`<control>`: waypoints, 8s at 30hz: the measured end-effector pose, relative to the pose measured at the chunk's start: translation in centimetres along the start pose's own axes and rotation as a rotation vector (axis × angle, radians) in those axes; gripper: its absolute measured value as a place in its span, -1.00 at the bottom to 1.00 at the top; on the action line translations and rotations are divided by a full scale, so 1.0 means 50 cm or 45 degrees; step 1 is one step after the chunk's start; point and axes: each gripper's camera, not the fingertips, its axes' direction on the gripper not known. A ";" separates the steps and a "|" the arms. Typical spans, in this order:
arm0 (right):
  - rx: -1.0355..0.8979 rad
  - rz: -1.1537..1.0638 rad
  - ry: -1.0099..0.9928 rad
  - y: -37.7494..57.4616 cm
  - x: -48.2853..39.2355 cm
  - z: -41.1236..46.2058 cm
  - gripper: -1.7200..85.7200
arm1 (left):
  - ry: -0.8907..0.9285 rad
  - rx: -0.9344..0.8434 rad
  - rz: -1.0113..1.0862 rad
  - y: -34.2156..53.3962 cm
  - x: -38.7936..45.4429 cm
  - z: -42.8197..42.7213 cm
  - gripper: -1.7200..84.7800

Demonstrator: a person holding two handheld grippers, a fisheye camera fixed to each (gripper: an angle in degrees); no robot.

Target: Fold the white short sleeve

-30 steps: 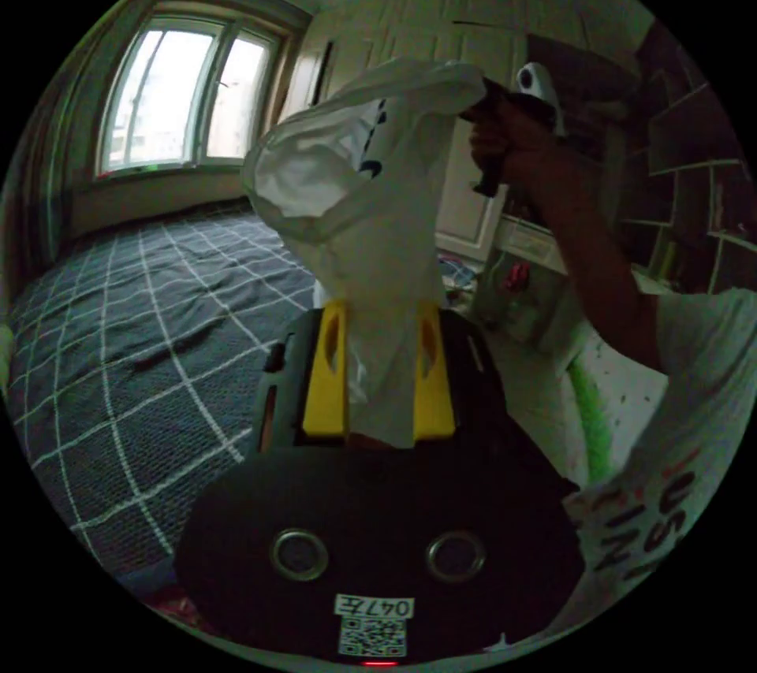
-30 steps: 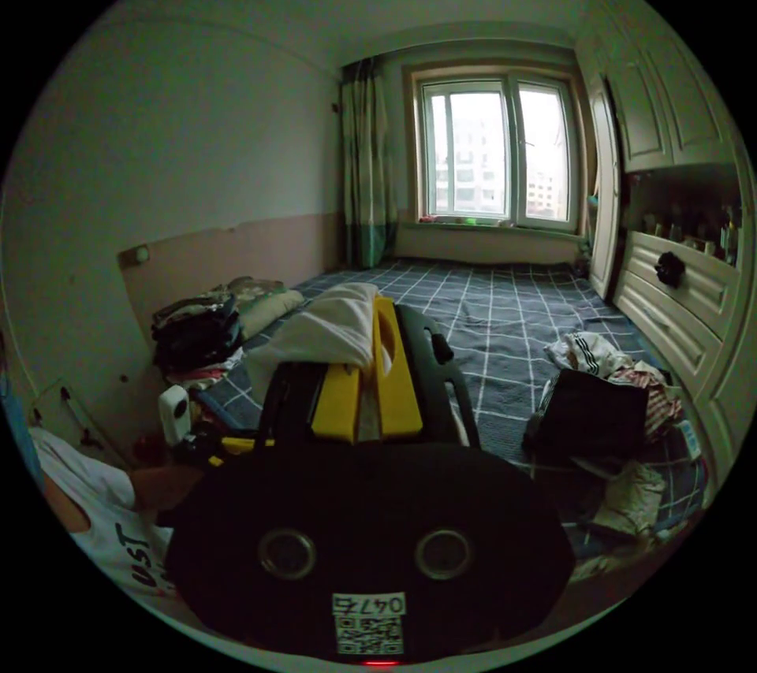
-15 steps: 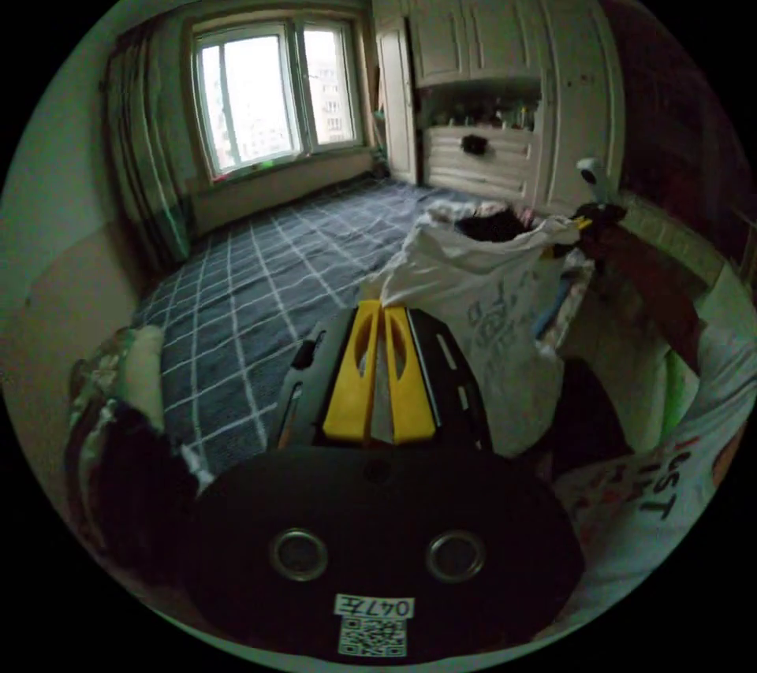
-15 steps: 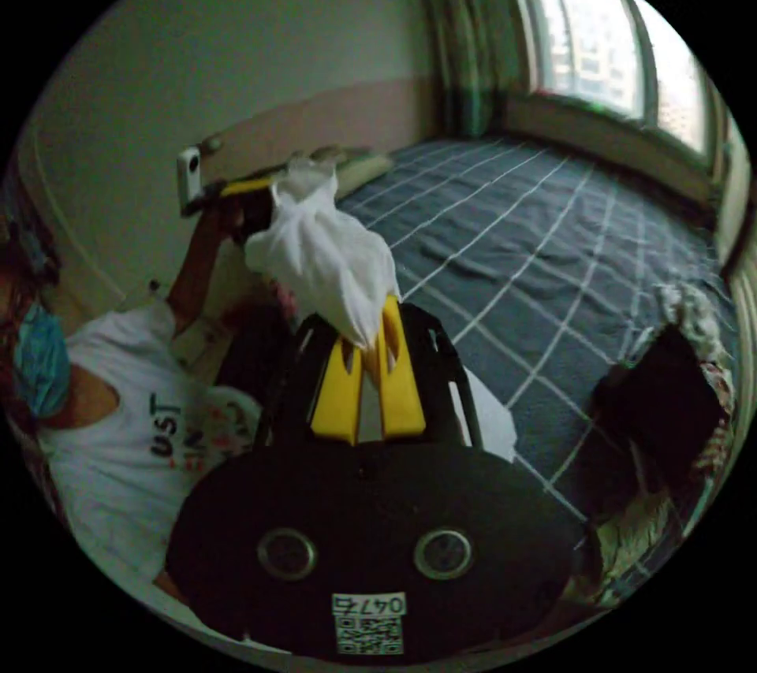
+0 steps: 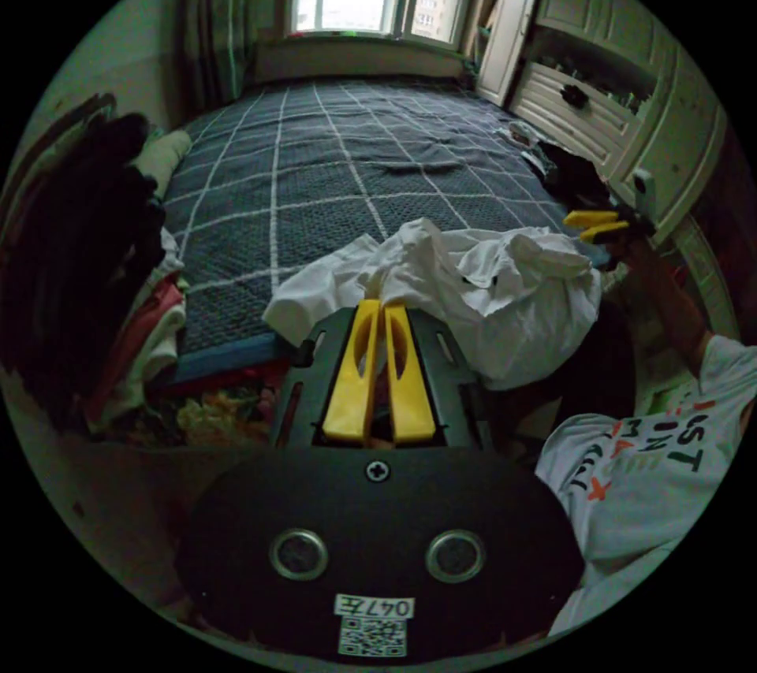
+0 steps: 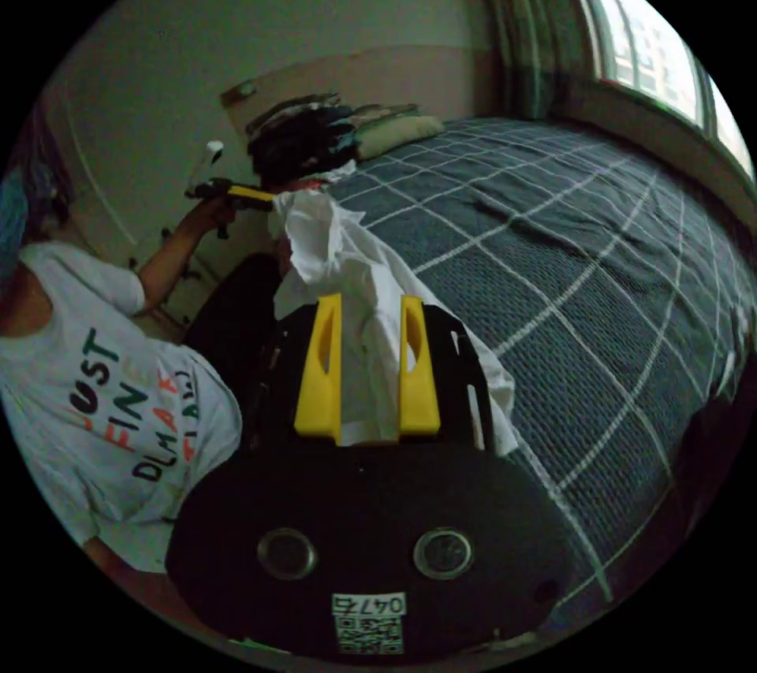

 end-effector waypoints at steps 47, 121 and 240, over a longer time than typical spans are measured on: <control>-0.084 -0.278 0.151 0.036 -0.240 0.115 -0.91 | 0.228 -0.196 0.168 0.232 -0.115 0.336 -0.98; -0.307 -0.159 0.405 0.187 -0.595 0.068 -0.96 | 0.079 -0.071 0.292 0.395 0.131 0.285 -0.80; 0.036 -0.166 1.597 -0.640 -0.308 -0.736 -0.97 | -0.925 0.531 0.398 -0.834 0.640 -0.707 -0.98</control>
